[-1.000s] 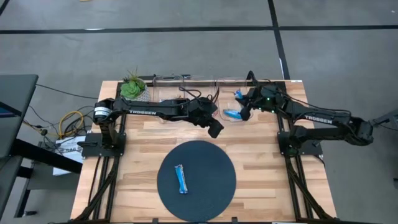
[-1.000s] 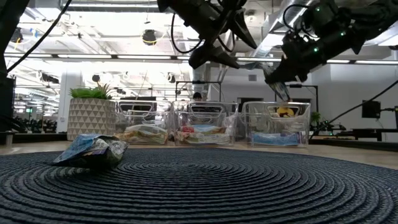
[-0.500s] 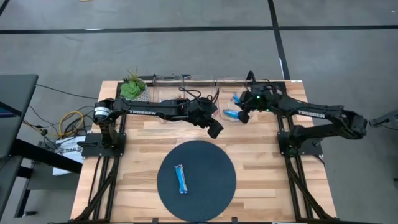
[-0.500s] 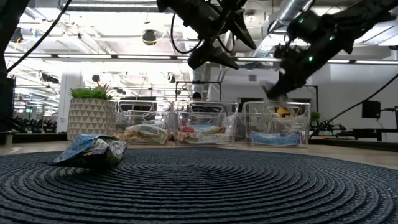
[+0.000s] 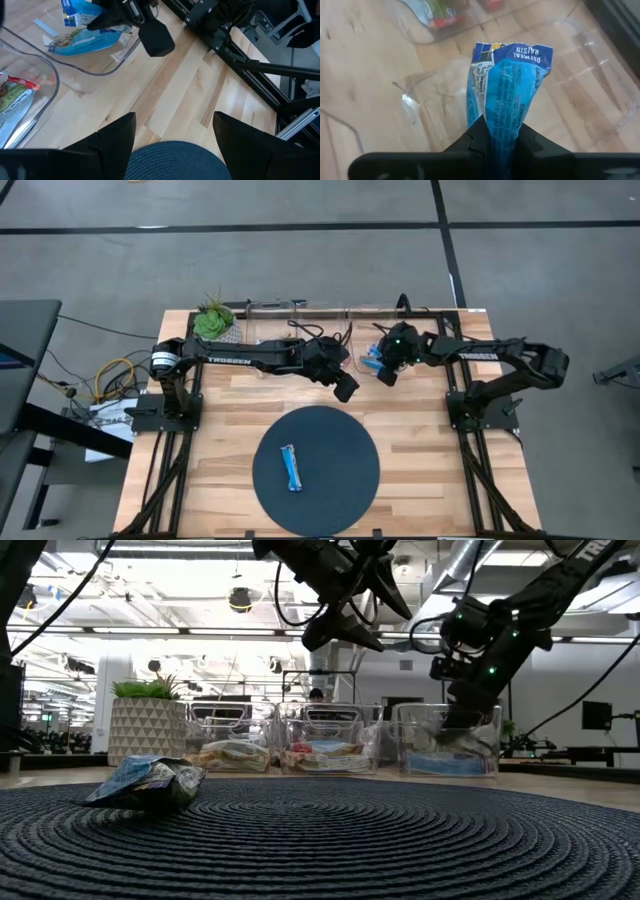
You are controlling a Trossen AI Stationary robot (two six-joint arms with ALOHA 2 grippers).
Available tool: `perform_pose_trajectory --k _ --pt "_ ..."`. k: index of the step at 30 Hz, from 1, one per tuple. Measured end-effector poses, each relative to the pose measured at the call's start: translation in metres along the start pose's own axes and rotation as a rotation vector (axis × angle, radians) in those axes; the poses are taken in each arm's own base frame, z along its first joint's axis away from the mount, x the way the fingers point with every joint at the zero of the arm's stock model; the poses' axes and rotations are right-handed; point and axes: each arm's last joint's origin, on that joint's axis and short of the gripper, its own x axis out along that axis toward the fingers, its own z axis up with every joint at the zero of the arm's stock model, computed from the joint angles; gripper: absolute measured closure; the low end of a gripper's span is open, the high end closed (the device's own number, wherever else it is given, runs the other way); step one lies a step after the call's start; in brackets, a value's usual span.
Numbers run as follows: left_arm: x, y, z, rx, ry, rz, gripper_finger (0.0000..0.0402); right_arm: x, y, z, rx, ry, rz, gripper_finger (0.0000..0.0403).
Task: Pick and place Granola Bars by type
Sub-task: Put the blue bar into the right transparent bin
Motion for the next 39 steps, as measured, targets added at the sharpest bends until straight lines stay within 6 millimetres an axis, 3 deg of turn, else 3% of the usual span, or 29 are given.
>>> perform_pose_trajectory --k 6,16,23,34,39 --pt "0.0 0.0 0.0 0.0 0.0 0.0 0.0143 0.002 0.0 -0.001 0.035 0.008 0.004 0.0355" --pt "0.0 0.001 0.0 -0.002 0.002 0.01 0.0143 0.002 0.0 -0.001 0.079 0.007 0.0 0.0294" --pt "-0.003 0.004 -0.013 -0.063 0.089 0.111 0.0143 -0.005 0.0 0.001 0.14 -0.005 0.002 0.0261" --pt "-0.024 -0.015 -0.049 0.059 0.271 0.227 0.0143 -0.065 -0.004 0.031 0.225 -0.207 0.015 0.0239" --pt "-0.035 -0.016 -0.074 -0.117 0.406 0.386 0.0143 -0.093 -0.002 0.035 0.394 -0.322 0.097 0.0236"
